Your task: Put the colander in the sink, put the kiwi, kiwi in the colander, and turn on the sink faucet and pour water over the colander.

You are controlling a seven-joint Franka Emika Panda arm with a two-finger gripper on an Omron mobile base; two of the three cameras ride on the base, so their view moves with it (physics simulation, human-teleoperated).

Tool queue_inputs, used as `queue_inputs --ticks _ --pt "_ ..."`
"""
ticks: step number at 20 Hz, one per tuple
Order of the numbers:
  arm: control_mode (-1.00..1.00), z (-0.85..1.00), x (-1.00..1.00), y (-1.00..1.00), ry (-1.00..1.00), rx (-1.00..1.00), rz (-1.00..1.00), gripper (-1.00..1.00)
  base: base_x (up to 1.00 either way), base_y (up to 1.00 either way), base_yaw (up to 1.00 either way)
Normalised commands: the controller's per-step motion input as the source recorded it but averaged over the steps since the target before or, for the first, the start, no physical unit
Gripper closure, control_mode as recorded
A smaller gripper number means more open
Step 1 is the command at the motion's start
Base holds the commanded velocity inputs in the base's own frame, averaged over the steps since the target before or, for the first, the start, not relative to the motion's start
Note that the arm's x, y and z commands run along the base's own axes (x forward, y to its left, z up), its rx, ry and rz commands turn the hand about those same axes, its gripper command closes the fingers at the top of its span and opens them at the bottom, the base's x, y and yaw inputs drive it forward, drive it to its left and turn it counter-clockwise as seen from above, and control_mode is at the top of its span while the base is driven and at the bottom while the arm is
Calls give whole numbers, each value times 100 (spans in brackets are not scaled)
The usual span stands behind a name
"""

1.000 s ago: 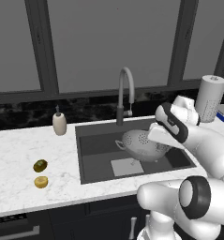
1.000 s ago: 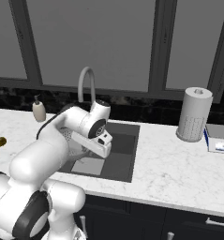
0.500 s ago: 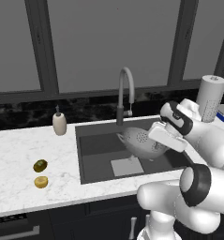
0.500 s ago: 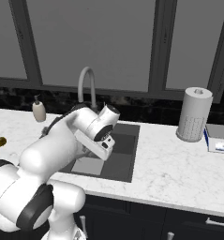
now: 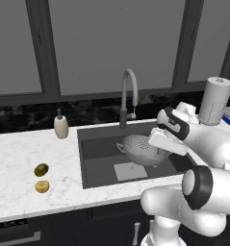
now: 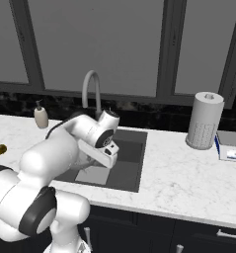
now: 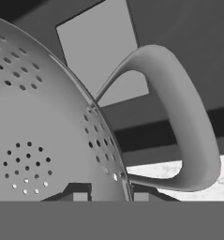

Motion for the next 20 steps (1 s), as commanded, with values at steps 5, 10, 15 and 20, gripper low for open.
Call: queue_inputs --ticks 5,10,15,20 --pt "-100 -22 0 0 0 -17 0 100 0 0 0" --pt "-100 -22 6 -3 0 -8 0 100 0 0 0" --pt "-100 -16 14 -16 0 0 0 100 0 0 0" --pt "-100 -15 15 -21 5 0 0 100 0 0 0"
